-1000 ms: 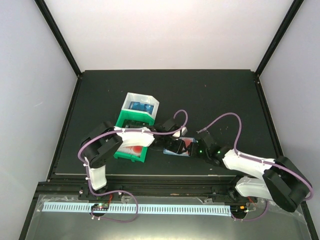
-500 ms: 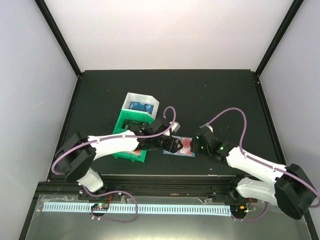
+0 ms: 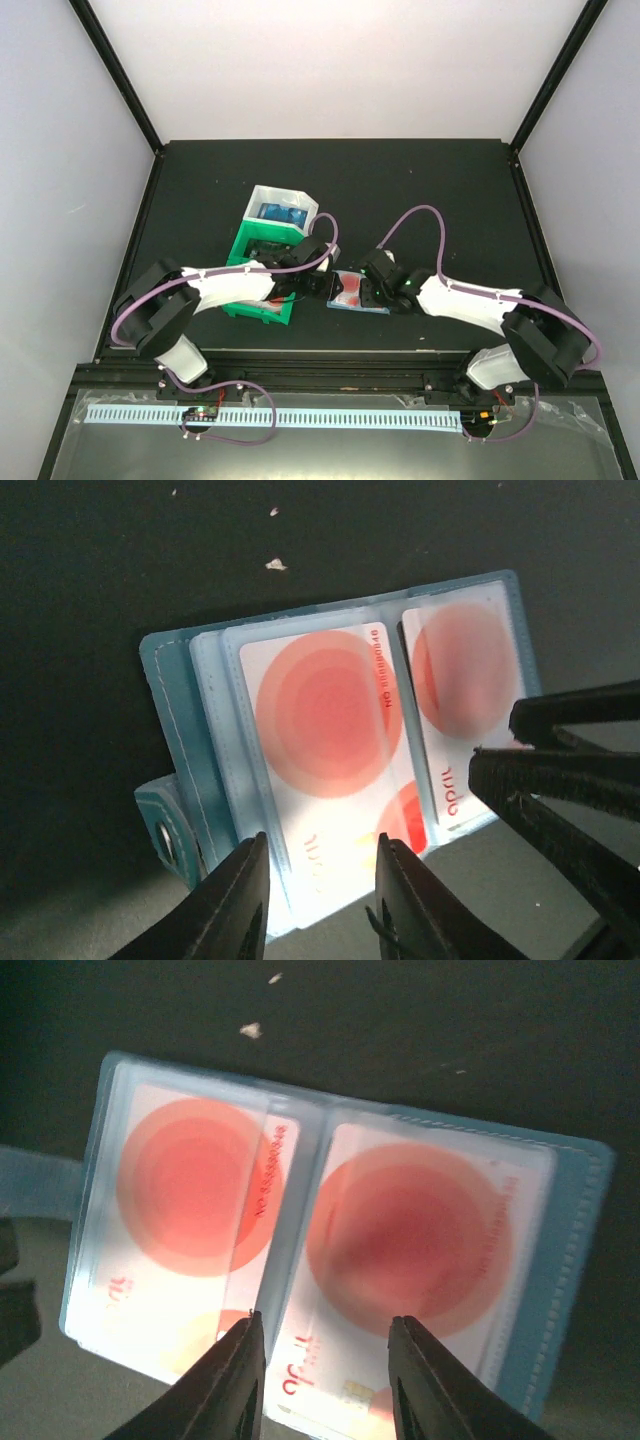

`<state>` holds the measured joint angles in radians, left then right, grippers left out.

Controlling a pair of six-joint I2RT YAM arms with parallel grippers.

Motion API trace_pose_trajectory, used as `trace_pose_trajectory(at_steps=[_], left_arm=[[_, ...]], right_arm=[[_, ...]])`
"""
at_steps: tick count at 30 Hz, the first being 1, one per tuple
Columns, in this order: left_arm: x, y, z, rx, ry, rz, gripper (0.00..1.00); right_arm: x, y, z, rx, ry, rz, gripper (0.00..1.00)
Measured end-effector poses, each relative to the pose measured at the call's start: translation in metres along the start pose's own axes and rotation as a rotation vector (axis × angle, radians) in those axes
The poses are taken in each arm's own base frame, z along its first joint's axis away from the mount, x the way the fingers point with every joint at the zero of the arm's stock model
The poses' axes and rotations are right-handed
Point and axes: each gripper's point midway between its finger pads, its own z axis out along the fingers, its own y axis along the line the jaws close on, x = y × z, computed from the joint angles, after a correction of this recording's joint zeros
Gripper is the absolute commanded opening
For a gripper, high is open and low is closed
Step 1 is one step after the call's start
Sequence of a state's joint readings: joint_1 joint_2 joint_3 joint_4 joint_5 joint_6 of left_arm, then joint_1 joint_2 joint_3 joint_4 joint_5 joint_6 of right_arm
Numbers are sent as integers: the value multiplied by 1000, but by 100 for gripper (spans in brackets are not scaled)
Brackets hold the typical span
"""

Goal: Put the credit cards into the card holder
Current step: Insert the credit card into the card holder.

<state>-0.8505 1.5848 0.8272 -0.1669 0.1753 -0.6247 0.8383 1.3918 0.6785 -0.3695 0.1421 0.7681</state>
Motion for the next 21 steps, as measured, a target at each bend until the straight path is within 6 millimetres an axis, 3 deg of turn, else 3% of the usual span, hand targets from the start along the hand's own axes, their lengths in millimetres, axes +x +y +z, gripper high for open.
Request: trace_pose_trajectory(at_steps=[6, 10, 15, 21], left_arm=[[3, 5, 10, -3, 19, -21, 29], [1, 4, 12, 10, 14, -28, 32], [1, 5, 14, 10, 16, -35, 33], [3, 7, 16, 4, 24, -40, 33]], right_arm=[[7, 19, 8, -88, 46, -35, 30], [9, 27, 13, -123, 58, -34, 20], [16, 24, 22, -106, 89, -29, 7], [16, 21, 24, -92, 89, -19, 4]])
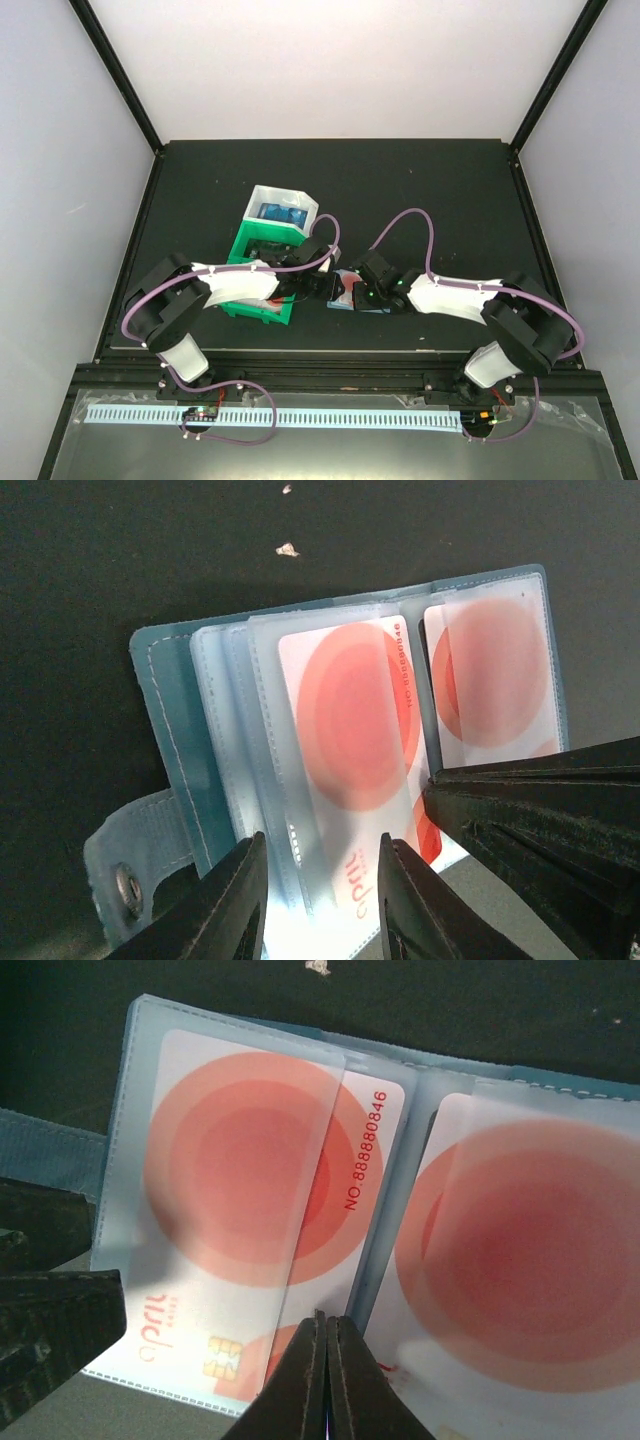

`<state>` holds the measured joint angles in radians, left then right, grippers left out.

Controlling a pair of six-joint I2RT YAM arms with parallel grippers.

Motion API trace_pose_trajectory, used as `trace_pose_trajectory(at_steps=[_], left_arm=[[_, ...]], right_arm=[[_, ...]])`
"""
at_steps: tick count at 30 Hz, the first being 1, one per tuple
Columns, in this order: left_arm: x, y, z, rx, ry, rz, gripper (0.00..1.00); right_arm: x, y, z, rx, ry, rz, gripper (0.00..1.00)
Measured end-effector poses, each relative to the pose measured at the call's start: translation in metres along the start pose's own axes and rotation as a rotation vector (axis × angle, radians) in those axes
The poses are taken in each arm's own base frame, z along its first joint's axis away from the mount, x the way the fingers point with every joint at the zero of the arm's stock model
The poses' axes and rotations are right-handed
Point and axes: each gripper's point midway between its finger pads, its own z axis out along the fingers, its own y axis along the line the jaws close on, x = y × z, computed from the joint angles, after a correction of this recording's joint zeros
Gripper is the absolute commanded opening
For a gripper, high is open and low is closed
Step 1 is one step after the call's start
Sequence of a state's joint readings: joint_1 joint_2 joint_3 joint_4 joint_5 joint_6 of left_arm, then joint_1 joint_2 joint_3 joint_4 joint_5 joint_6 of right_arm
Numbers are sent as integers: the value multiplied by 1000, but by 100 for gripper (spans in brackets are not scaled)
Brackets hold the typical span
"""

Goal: Put the credit cards into the card holder
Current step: Insert the credit card into the card holder.

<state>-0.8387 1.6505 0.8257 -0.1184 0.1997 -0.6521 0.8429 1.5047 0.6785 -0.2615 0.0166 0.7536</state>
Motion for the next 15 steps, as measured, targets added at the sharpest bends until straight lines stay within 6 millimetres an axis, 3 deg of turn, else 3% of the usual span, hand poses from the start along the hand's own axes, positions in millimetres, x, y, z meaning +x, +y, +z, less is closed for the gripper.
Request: trace_pose_trajectory(at_steps=[10, 15], left_arm=[[0, -6, 0, 34, 7, -4, 31], [2, -5, 2, 31, 17, -12, 38]], right_arm=[[-1, 1, 3, -2, -2, 12, 2], [-1, 1, 3, -4, -4, 14, 2]])
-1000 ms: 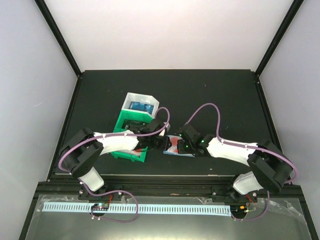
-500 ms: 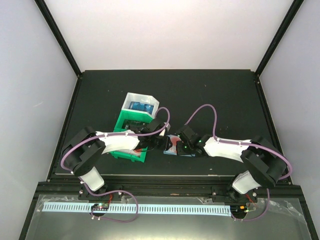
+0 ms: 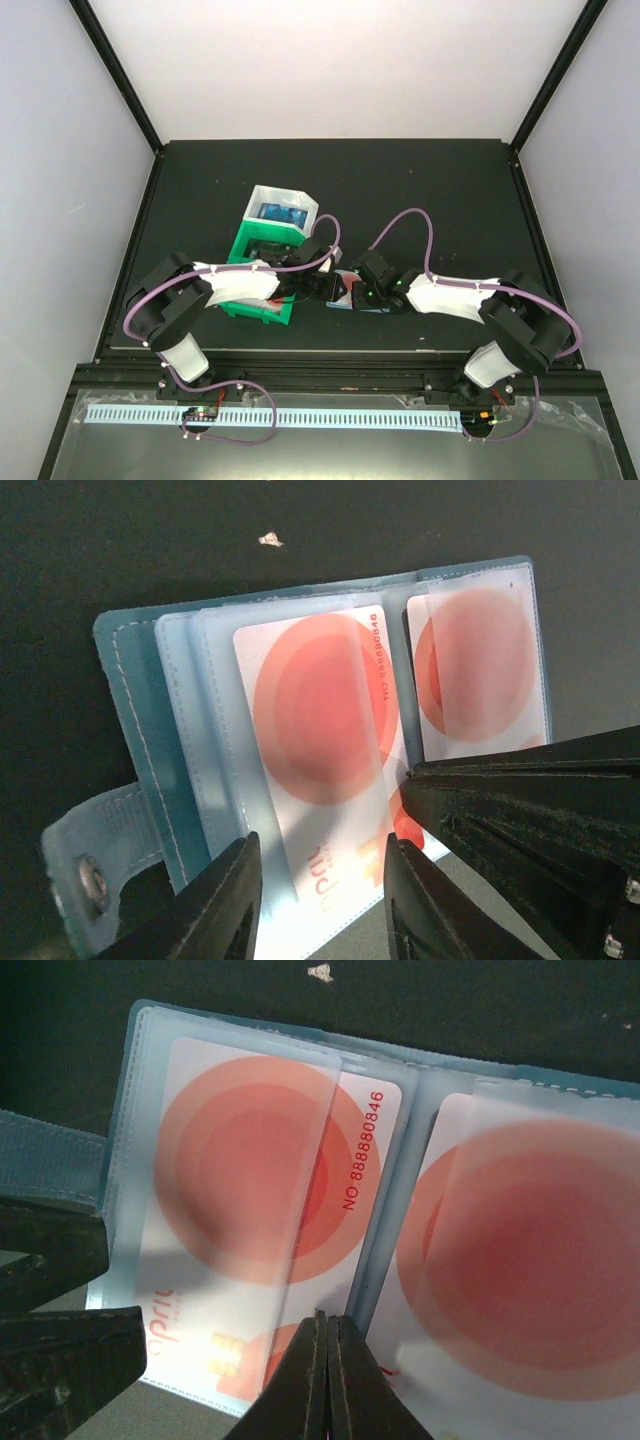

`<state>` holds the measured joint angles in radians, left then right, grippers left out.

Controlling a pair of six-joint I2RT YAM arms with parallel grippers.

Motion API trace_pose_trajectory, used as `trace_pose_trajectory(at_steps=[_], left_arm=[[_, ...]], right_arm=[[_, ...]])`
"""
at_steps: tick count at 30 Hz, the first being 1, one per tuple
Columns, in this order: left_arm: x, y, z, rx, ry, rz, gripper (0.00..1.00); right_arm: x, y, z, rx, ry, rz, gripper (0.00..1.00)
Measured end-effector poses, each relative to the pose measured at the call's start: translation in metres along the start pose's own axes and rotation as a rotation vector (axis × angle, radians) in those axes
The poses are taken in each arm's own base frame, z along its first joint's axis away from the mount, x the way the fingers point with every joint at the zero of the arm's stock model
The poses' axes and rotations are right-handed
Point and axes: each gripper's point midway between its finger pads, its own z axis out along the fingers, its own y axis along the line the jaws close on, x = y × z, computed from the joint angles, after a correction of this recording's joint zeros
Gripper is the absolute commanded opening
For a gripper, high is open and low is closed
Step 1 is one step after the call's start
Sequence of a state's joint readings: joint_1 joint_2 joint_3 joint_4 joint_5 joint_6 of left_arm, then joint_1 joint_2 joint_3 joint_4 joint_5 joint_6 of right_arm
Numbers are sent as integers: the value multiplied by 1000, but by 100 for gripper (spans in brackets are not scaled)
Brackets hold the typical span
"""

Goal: Put the credit cards into the card holder
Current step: Insert the credit card into the card holder.

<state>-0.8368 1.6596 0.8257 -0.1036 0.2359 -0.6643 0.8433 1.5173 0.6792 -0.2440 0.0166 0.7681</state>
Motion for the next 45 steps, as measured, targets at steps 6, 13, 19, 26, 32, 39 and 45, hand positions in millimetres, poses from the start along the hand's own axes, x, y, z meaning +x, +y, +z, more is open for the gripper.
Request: trace_pose_trajectory(at_steps=[6, 13, 19, 26, 32, 39, 45], left_arm=[[-1, 3, 0, -16, -8, -4, 40], [0, 4, 1, -18, -4, -5, 34], [1, 5, 3, -15, 5, -8, 34], [3, 4, 4, -4, 18, -21, 32], [3, 0, 4, 17, 19, -51, 29], [2, -4, 3, 43, 20, -71, 26], [2, -10, 2, 75, 24, -77, 26]], right_arm=[[0, 0, 0, 1, -1, 5, 1], [0, 0, 0, 1, -2, 19, 1], [0, 0, 0, 1, -2, 21, 1], [0, 0, 0, 1, -2, 23, 1], [-1, 0, 0, 0, -4, 27, 1], [-2, 0, 0, 0, -8, 35, 1], [-3, 0, 0, -3, -14, 41, 2]])
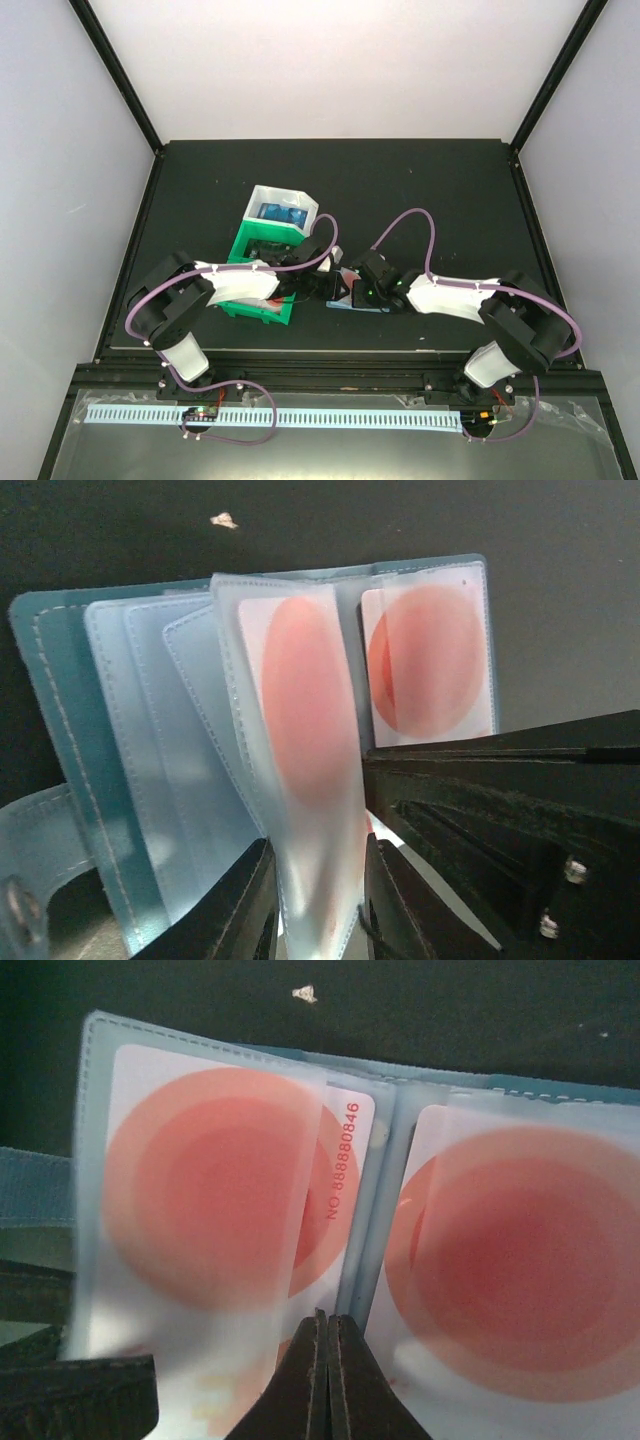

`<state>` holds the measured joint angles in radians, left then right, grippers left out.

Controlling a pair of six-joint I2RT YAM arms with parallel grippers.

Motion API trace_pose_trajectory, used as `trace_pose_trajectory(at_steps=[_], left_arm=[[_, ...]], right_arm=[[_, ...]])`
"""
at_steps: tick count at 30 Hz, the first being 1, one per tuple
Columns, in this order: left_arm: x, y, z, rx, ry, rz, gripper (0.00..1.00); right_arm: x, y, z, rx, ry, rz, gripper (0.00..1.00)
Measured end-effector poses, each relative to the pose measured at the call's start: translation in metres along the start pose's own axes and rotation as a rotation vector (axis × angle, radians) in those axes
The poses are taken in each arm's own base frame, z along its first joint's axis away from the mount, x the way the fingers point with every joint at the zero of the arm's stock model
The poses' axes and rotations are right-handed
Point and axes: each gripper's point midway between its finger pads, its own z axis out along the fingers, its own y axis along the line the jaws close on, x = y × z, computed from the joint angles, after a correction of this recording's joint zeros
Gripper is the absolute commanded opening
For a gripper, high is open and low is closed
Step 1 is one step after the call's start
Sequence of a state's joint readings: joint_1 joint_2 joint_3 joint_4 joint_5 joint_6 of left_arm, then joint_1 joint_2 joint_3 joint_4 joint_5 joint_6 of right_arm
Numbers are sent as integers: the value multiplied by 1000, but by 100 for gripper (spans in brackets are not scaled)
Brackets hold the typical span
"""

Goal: Put the credit cards into the card holder
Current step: Insert the credit card into the card holder.

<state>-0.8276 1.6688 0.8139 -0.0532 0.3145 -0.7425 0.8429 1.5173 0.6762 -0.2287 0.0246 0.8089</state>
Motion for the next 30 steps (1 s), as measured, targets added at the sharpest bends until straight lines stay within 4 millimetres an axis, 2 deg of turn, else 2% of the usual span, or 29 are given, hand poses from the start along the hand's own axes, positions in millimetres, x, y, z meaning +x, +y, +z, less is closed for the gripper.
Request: trace_pose_trajectory(at_steps=[12, 20, 30], left_arm=[[1, -14, 2, 73, 19, -4, 27], [6, -19, 5, 114, 53, 8, 35], [-3, -57, 11, 233, 76, 76, 47]], right_arm=[[-1, -3, -12, -29, -46, 10, 7], [-17, -4, -40, -54, -165, 37, 11], [-28, -29, -80, -23, -330, 117, 14]])
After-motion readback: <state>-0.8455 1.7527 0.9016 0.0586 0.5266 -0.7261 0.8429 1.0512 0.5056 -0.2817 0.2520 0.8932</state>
